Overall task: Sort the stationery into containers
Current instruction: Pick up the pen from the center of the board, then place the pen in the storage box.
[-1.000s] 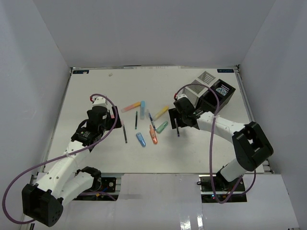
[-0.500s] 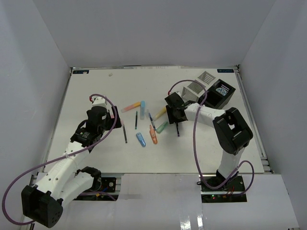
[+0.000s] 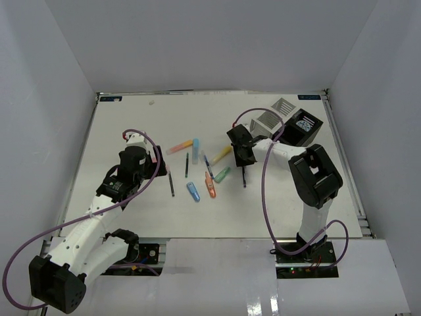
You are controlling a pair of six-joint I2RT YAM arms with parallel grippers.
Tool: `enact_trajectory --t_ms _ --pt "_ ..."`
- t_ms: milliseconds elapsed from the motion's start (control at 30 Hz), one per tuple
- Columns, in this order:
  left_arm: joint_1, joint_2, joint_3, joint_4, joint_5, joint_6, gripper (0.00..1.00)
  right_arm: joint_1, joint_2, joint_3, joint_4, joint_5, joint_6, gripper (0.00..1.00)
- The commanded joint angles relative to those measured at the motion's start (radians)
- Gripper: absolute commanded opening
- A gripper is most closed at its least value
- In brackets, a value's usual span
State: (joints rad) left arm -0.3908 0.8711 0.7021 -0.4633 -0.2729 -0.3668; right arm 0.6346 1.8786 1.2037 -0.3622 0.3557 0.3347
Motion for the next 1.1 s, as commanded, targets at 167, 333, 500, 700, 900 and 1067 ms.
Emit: enact_trajectory --t_ms 167,333,500,700,900,1067 --pt "0.003 -0.020 0.013 0.003 0.008 -0.004 0.98 -0.038 0.018 -0.024 -0.024 -0.034 -0.026 0.08" --pt "0.003 -0.018 0.014 0.003 0.006 -0.004 0.98 -0.035 -0.068 -0.016 -0.024 -0.028 -0.086 0.08" --pt "0.004 -0.018 0.014 0.005 0.006 -0.004 0.98 -0.036 -0.237 0.046 -0.023 0.040 -0.157 0.08" --pt "0.003 -0.021 0.014 0.003 0.003 -0.001 0.98 -0.064 -0.381 0.115 0.127 0.163 -0.289 0.08" --pt "0.003 -0.030 0.013 0.005 0.001 -0.001 0.98 -0.206 -0.415 0.102 0.423 0.144 -0.382 0.08" --pt "0.004 -0.030 0.013 0.003 0.000 -0.001 0.98 -0.322 -0.363 0.066 0.714 0.068 -0.445 0.08"
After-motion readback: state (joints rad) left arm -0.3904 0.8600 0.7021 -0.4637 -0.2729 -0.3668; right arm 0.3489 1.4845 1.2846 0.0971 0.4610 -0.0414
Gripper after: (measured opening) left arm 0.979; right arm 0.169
